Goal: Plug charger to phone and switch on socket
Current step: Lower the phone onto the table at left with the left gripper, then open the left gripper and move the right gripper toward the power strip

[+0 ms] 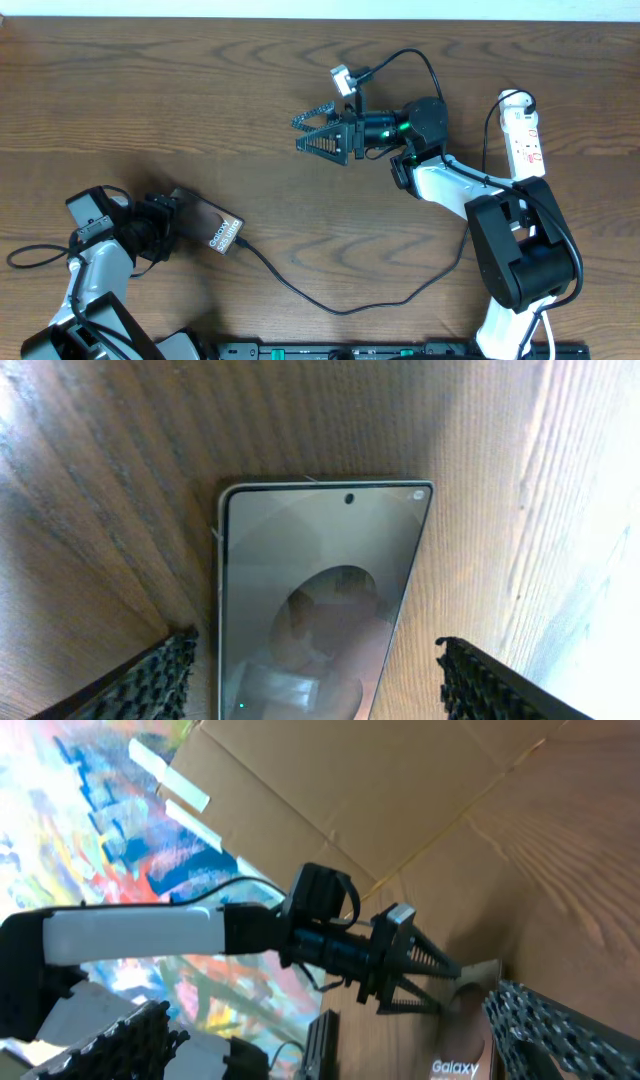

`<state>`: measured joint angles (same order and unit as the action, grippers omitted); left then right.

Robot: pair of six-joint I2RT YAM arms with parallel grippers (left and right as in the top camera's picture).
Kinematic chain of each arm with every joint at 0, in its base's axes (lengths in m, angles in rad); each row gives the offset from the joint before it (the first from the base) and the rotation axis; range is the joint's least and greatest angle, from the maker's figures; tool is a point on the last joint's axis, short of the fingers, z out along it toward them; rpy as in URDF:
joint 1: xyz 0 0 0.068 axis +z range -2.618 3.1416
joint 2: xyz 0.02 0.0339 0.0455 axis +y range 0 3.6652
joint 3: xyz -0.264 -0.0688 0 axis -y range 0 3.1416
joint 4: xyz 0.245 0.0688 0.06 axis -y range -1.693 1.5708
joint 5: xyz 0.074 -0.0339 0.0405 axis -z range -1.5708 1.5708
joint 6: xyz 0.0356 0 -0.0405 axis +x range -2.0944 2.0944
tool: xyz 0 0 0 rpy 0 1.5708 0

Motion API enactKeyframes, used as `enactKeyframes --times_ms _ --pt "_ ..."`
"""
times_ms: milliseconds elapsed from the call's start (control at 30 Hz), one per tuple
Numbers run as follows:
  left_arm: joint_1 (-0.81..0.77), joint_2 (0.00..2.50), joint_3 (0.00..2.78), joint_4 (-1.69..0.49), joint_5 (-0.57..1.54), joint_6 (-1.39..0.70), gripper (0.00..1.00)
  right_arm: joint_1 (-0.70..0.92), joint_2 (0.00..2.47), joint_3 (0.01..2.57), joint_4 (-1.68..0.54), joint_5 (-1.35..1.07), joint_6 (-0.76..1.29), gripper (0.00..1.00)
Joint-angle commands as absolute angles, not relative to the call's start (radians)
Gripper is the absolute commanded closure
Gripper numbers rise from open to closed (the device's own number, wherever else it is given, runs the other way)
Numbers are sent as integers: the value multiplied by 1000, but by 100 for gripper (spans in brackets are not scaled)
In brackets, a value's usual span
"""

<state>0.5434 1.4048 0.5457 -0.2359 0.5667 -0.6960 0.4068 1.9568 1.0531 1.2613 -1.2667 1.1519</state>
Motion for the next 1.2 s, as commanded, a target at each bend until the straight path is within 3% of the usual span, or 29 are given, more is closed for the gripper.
enactKeyframes --times_ms 0,133,400,767,1167 --pt "549 1407 535 -255 615 -655 19 405 1949 1068 1262 -1313 1158 1" --pt "549 1346 535 -205 759 -585 14 395 1949 1068 1188 -1303 1158 1" --pt "548 1127 575 -126 973 -550 13 392 1949 1069 830 -1166 1072 1" --pt "548 957 595 -120 1012 -551 13 383 1945 1069 367 -938 849 1" --pt "517 953 595 128 1178 -664 13 345 1827 1332 -537 -361 469 1"
